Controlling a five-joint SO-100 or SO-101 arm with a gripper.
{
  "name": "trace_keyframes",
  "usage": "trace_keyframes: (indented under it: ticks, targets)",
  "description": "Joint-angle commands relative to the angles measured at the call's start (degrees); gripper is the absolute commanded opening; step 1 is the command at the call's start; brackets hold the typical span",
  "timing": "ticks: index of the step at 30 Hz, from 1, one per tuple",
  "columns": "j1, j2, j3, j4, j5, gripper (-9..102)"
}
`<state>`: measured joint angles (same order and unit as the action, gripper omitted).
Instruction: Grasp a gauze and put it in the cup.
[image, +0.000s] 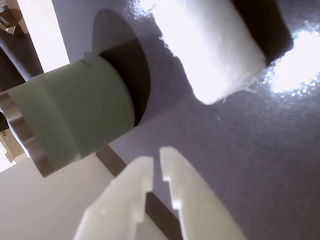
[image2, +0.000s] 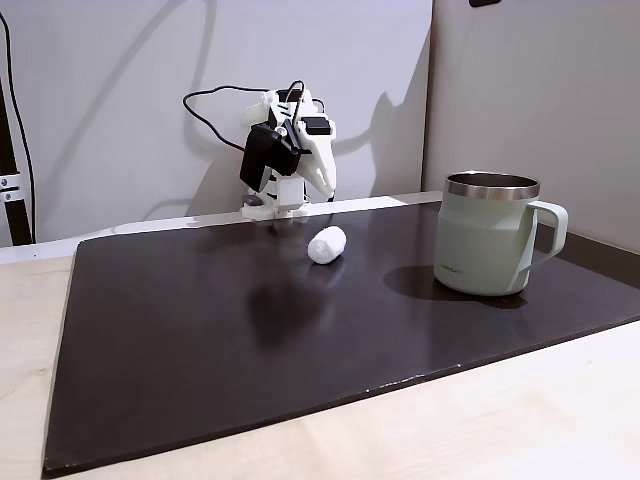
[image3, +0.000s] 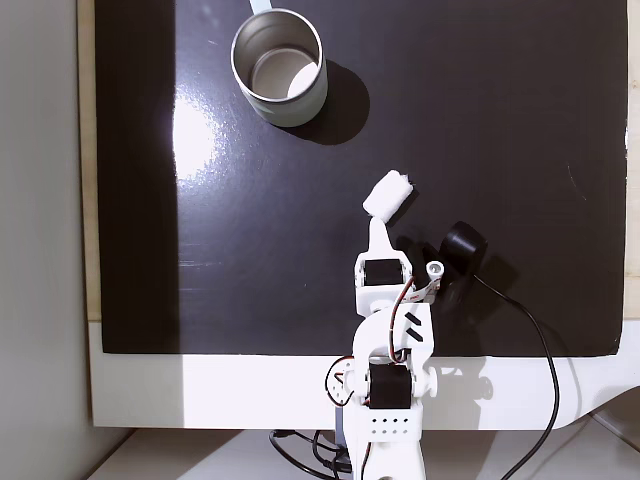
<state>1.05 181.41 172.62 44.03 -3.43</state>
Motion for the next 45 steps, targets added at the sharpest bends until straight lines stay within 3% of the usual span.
trace_keyframes:
  ticks: [1, 23, 29, 36, 45]
  targets:
    - [0.0, 0.7, -0.8, -0.6, 4.4, 0]
    - [1.6, 0.7, -1.3, 0.4, 3.3, 0]
    - [2.5, 0.3, -11.4, 11.2, -5.6, 0]
    - [3.3, -15.1, -30.1, 21.2, -19.3, 1]
    - [9.2, -41.5, -51.9, 28.6, -37.6, 16]
